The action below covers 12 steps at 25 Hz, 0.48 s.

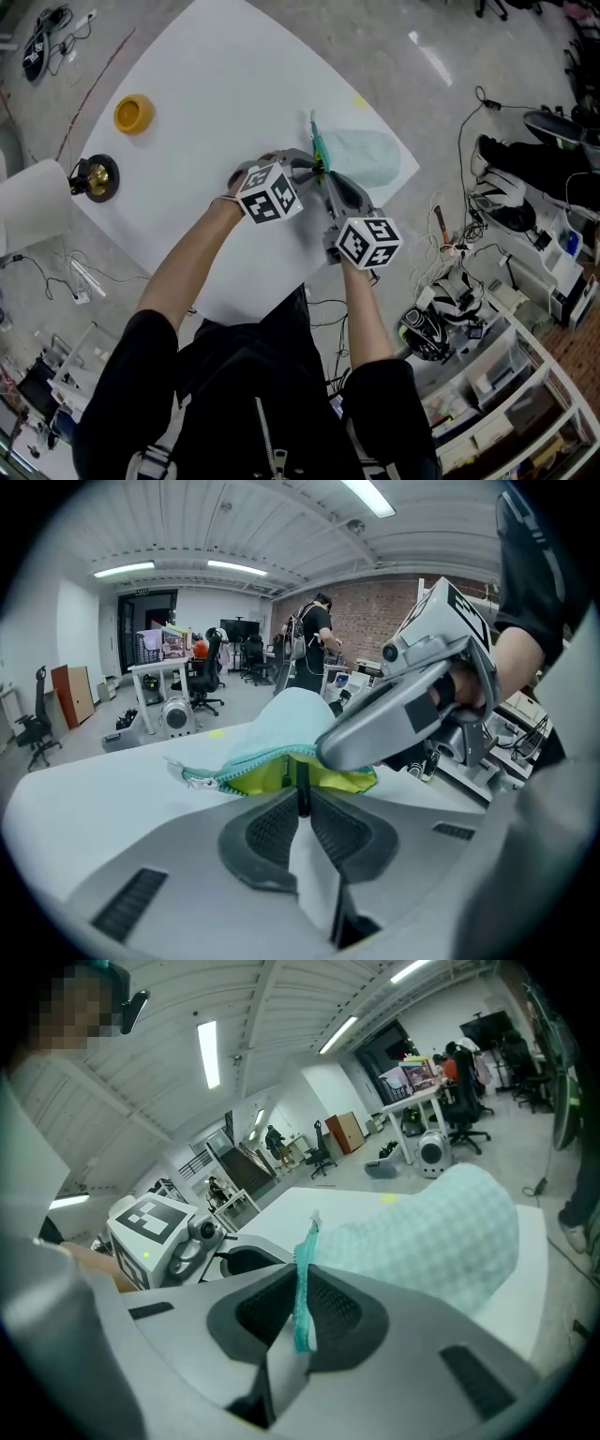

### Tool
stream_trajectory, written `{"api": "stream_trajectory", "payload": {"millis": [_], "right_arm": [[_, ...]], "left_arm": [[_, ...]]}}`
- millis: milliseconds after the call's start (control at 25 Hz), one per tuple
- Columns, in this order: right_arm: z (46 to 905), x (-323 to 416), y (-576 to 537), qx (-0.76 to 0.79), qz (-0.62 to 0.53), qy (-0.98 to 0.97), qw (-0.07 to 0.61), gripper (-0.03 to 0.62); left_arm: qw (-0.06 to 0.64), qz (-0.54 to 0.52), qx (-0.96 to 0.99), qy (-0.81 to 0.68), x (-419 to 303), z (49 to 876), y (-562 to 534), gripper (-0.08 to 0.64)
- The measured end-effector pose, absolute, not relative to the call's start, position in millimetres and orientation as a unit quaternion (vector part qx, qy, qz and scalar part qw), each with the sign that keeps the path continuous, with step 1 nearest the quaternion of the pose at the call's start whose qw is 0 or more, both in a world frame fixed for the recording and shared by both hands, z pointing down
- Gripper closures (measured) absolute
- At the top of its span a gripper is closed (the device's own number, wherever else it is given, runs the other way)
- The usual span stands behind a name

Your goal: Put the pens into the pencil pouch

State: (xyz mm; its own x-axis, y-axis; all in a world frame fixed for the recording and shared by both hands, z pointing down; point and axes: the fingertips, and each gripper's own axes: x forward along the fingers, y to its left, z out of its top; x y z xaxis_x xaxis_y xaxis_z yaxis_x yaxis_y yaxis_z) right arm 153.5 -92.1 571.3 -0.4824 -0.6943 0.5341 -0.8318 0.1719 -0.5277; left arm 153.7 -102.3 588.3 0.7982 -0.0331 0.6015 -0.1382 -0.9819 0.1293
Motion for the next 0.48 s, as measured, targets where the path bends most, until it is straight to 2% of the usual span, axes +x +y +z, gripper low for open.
{"api": "stream_trajectory", "payload": {"millis": [280,480], "right_arm": [[571,151,-88,0.491,0.407,-0.766,0.086,0.546],[571,147,-88,0.486,0.414,-0.766,0.078,0.548]], "left_arm": [[0.029,0.303,0.952,-0.031,163,577,-97,0.503],[0.035,0.307,0.951,-0.034,161,584,-100,0.503]]}}
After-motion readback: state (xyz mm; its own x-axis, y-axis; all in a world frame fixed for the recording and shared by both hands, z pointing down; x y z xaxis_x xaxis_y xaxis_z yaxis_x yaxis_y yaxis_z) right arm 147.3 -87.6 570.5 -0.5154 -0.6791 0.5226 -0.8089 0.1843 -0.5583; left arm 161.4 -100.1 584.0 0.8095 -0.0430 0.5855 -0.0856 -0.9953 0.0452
